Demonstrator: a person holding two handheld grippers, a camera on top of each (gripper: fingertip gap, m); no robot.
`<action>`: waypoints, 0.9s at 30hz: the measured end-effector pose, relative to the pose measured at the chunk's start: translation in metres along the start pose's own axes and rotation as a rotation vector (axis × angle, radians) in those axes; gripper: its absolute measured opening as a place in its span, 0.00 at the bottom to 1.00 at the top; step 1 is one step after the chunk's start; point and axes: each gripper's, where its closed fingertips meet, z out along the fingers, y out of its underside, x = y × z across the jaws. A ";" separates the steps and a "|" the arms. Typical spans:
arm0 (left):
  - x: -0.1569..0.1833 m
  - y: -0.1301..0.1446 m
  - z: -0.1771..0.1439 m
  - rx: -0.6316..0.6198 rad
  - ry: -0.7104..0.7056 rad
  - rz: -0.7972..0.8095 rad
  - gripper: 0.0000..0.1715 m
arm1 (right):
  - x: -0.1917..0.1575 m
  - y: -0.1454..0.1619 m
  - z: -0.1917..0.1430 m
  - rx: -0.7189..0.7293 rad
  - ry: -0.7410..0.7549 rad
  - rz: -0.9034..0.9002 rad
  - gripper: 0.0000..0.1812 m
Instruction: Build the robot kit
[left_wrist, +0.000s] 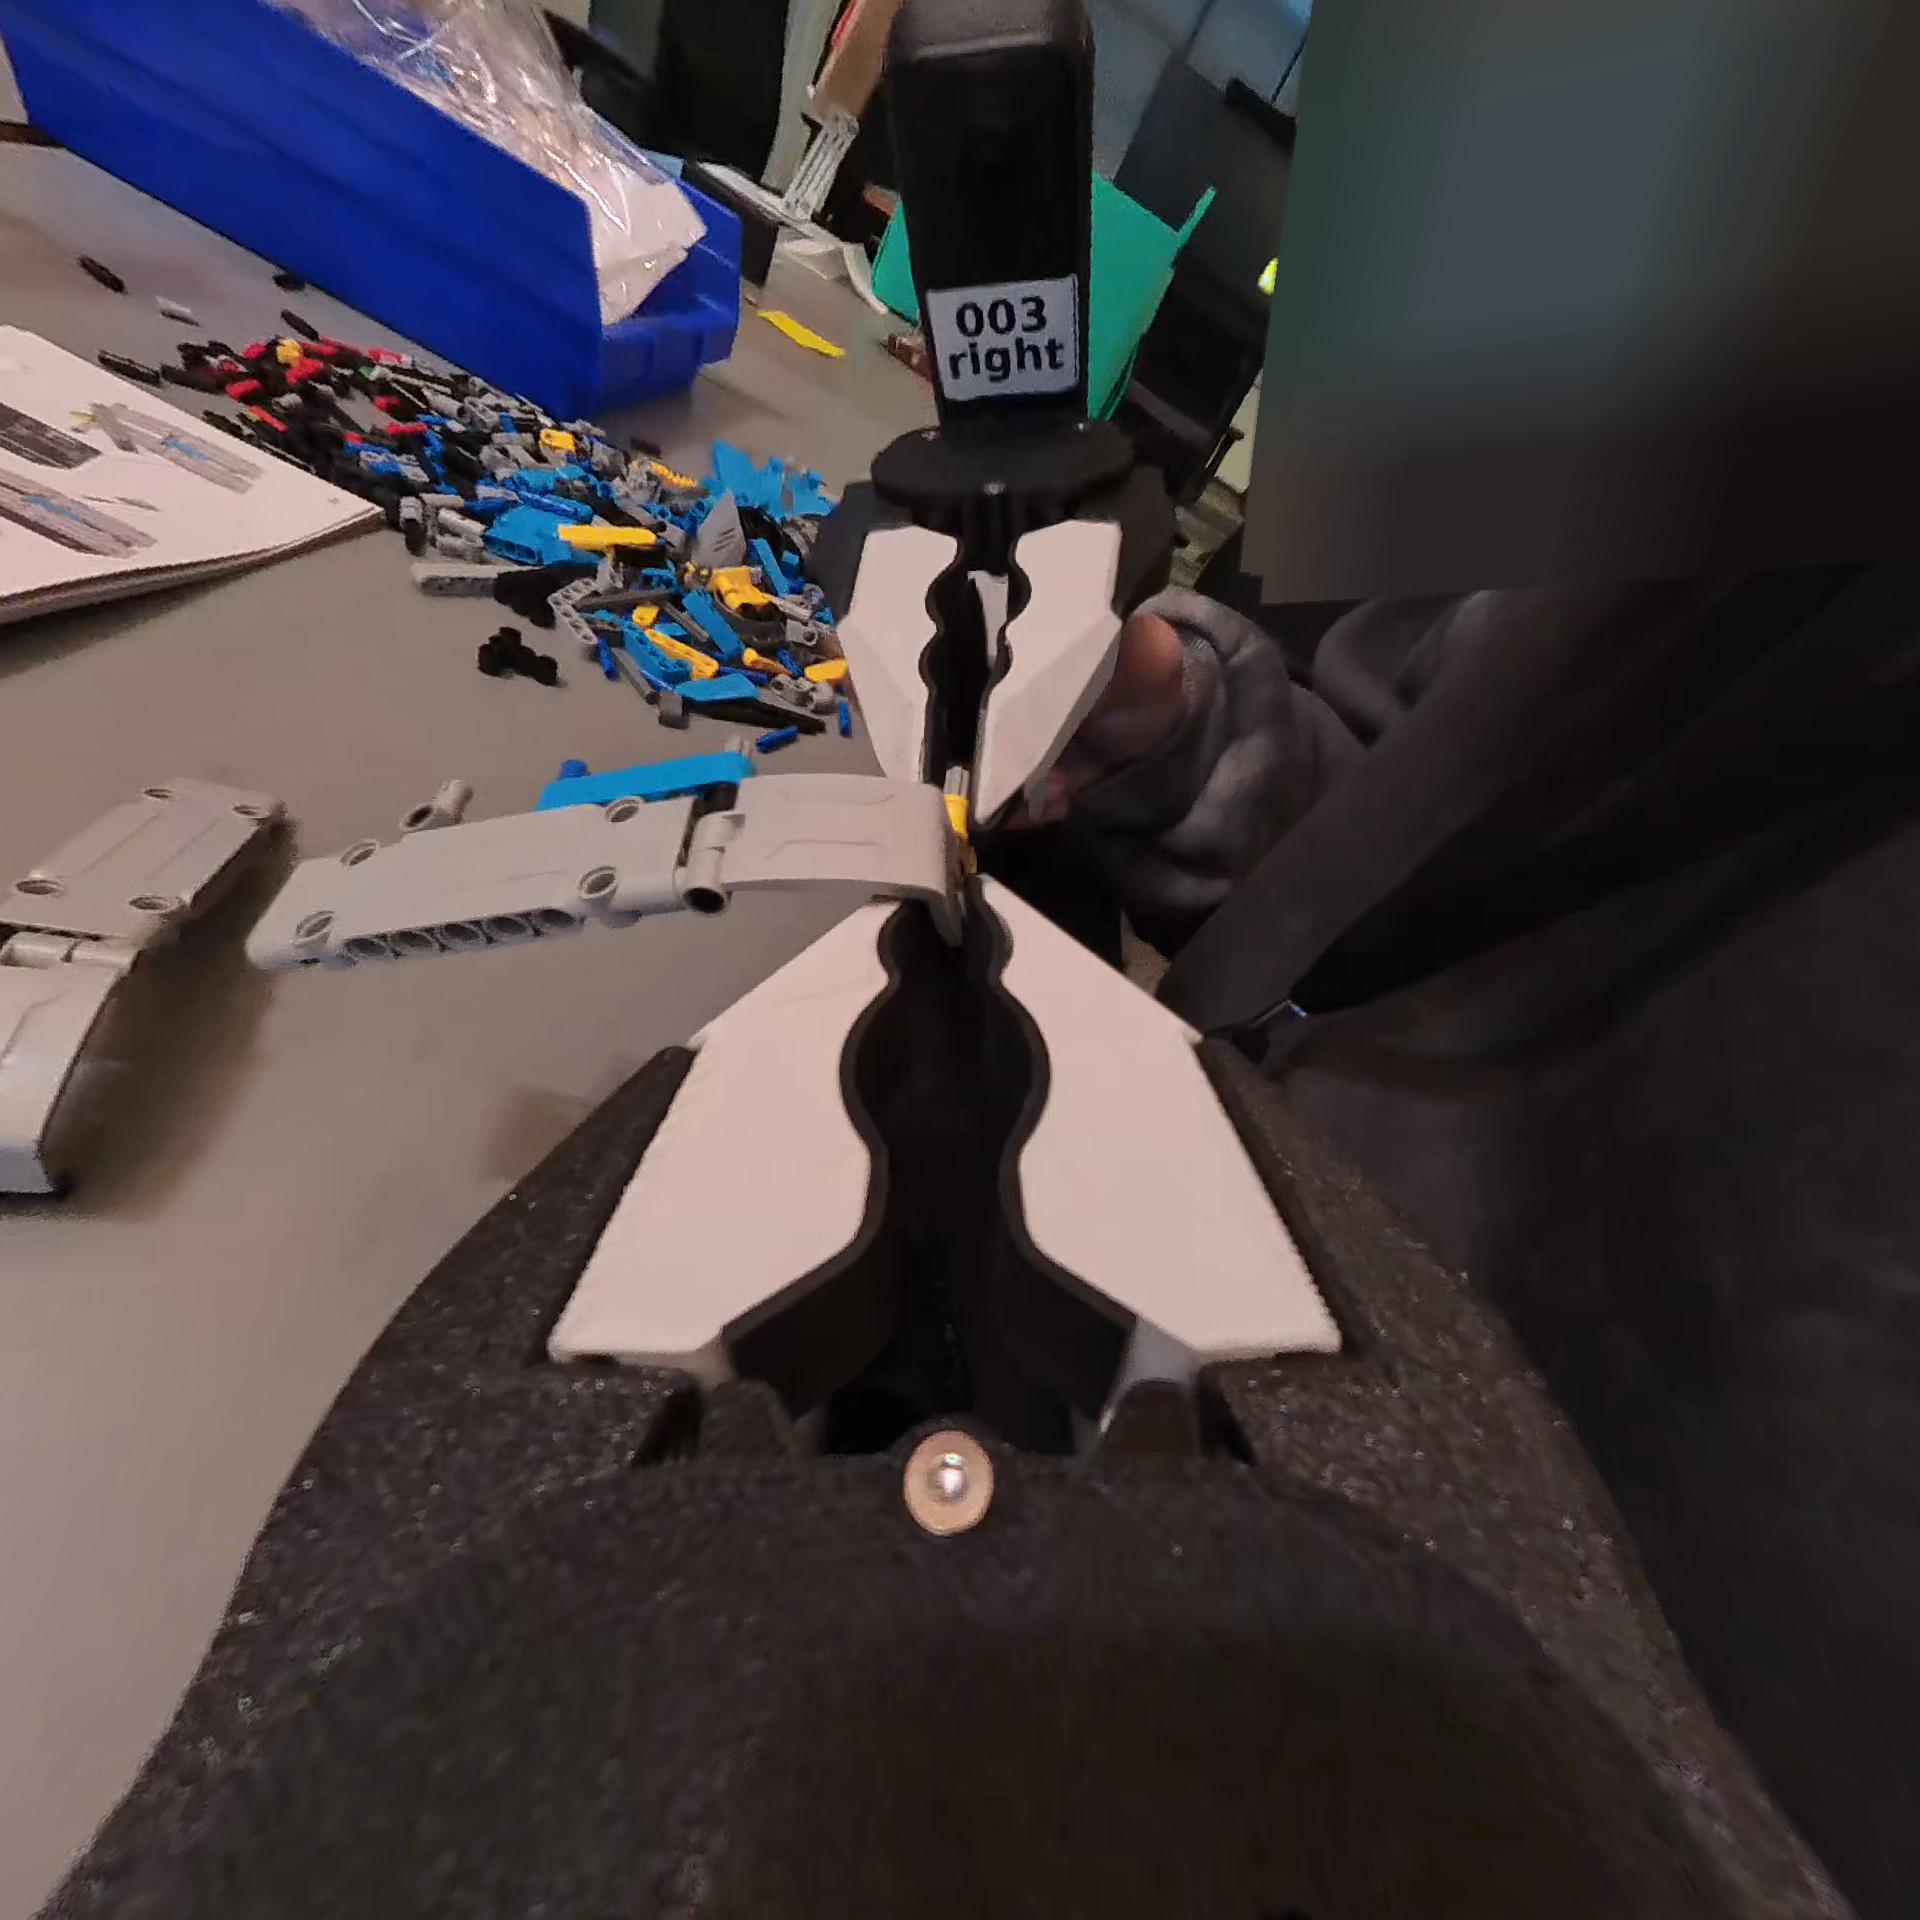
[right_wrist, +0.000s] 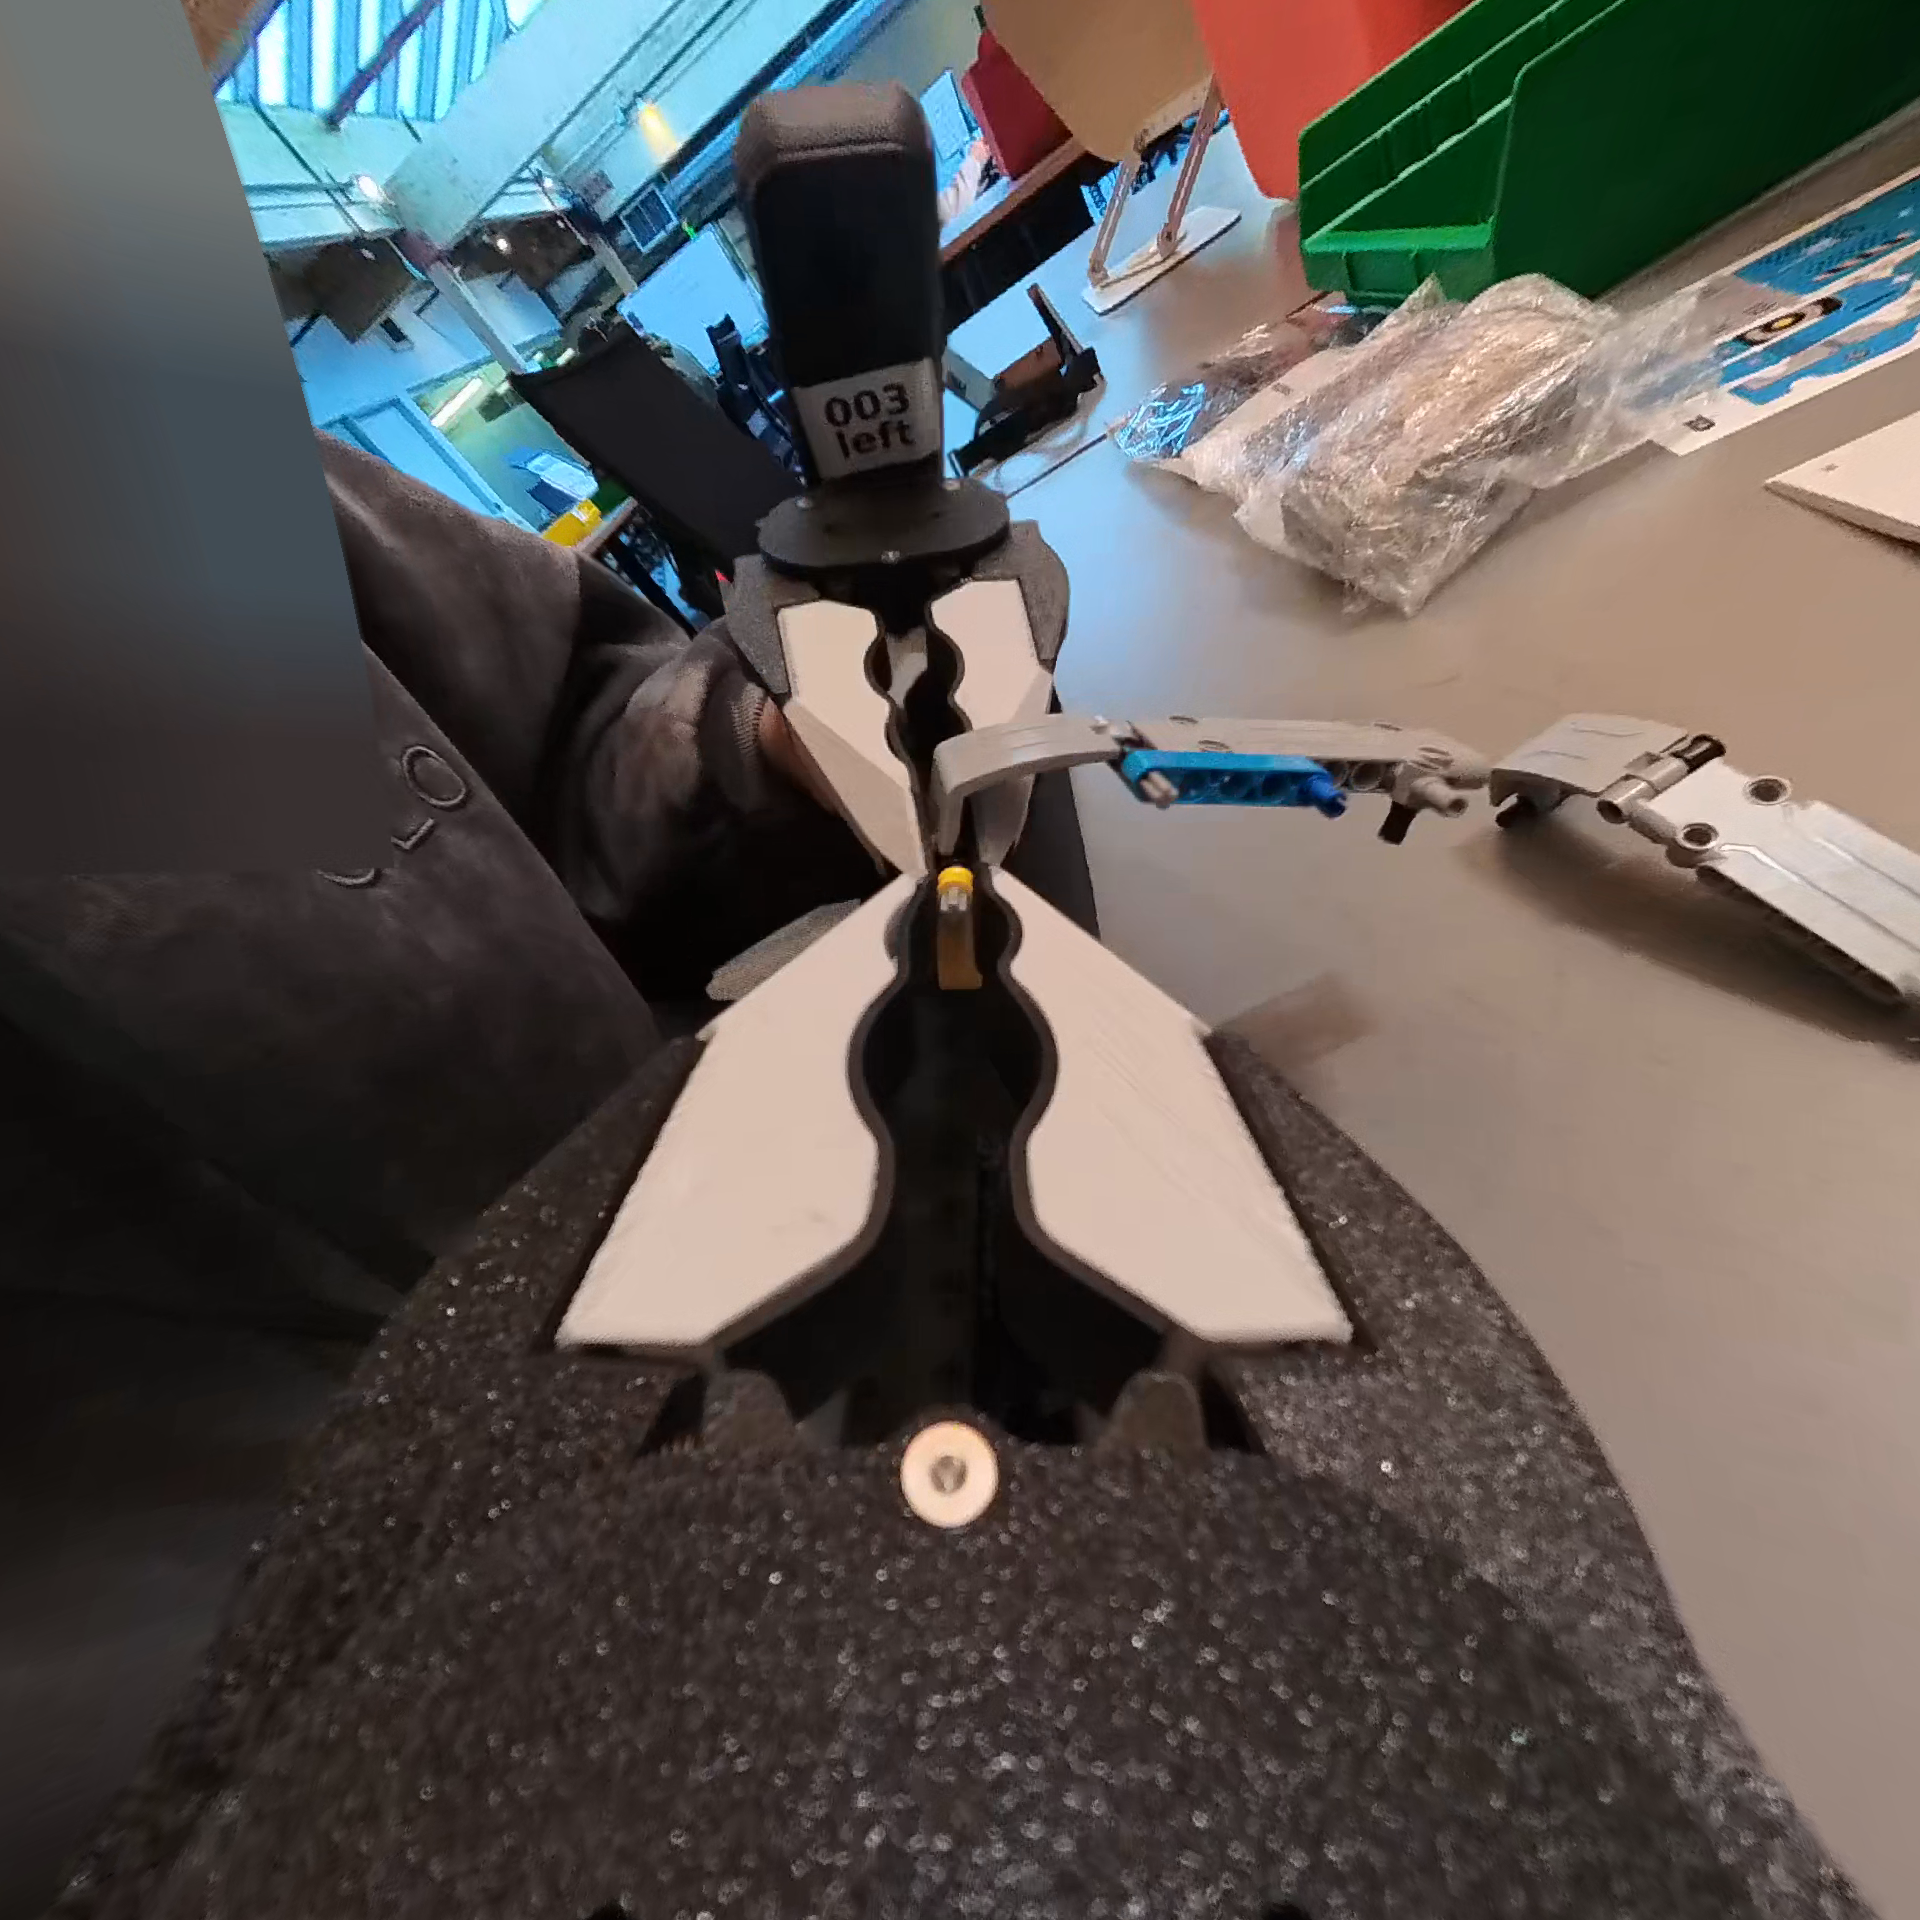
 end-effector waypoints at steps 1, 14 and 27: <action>0.000 -0.001 0.000 0.014 0.014 -0.020 0.03 | 0.000 -0.001 0.000 0.012 -0.007 0.009 0.03; -0.002 -0.011 -0.002 0.106 0.073 -0.133 0.02 | 0.001 -0.008 0.000 0.087 -0.062 0.078 0.03; 0.000 -0.012 0.000 0.114 0.084 -0.135 0.02 | -0.001 -0.008 0.001 0.092 -0.080 0.094 0.03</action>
